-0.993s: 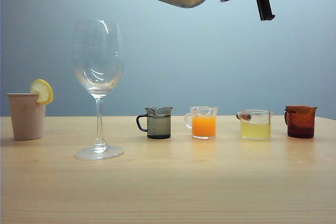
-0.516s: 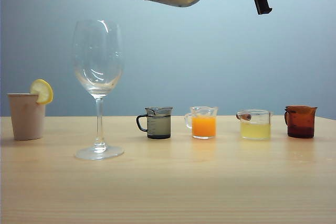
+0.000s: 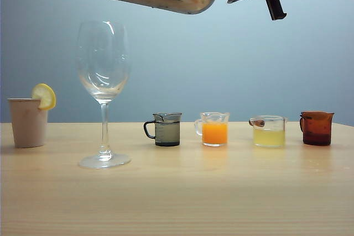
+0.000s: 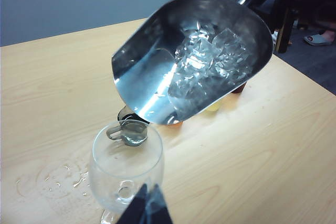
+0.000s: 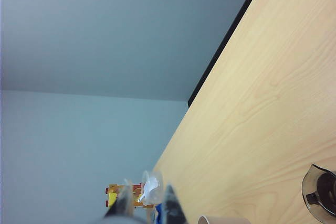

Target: Pick up the ice scoop on the desk filled with ice cubes, pour the ice into the goblet, and finally put the scoop back on the table.

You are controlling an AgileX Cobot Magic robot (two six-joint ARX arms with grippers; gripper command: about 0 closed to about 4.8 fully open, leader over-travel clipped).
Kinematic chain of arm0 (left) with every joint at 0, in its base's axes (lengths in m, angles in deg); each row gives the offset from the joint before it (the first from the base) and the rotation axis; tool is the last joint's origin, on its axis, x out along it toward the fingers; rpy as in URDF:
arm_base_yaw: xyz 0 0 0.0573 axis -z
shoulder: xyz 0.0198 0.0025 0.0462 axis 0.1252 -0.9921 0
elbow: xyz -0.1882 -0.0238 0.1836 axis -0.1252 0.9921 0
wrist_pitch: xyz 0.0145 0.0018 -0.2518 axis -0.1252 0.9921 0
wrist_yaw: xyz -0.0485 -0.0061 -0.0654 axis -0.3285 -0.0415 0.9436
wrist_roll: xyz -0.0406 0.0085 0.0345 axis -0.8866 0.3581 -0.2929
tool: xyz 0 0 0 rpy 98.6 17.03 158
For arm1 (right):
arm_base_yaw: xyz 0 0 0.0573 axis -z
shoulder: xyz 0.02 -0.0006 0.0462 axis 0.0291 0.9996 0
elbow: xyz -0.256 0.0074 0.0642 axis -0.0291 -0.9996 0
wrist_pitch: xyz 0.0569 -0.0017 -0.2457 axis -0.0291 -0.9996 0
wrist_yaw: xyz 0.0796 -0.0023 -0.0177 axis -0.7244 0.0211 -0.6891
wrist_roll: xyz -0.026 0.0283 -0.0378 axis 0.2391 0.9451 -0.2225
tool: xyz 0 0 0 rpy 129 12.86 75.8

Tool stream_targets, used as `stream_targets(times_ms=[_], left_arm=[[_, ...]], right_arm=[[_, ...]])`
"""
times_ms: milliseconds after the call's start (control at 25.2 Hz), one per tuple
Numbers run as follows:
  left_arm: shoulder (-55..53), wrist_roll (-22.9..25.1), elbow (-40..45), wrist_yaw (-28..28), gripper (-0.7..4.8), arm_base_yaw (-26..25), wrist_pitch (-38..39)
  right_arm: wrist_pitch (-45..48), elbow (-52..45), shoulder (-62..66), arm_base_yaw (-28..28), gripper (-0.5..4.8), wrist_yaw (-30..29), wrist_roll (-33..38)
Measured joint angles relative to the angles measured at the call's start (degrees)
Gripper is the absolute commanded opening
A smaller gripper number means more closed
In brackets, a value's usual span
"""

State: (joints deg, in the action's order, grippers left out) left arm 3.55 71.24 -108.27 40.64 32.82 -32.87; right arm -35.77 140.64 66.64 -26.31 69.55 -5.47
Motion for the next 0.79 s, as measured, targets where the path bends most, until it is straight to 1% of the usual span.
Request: stream_targets(times_ms=[318,556,795], left_arm=[[0.0,0.0,0.0,0.0,-0.06,0.0,0.6],[0.0,0.0,0.0,0.0,-0.06,0.0,0.6],[0.0,0.0,0.0,0.0,-0.06,0.0,0.6]], right_arm=[[0.0,0.0,0.1,0.0,-0.05,0.0,-1.2],[-0.3,0.2,0.2,-2.2,-0.05,1.0,-2.6],[-0.4,0.2,0.8,-2.1,-0.05,1.3,-2.7]])
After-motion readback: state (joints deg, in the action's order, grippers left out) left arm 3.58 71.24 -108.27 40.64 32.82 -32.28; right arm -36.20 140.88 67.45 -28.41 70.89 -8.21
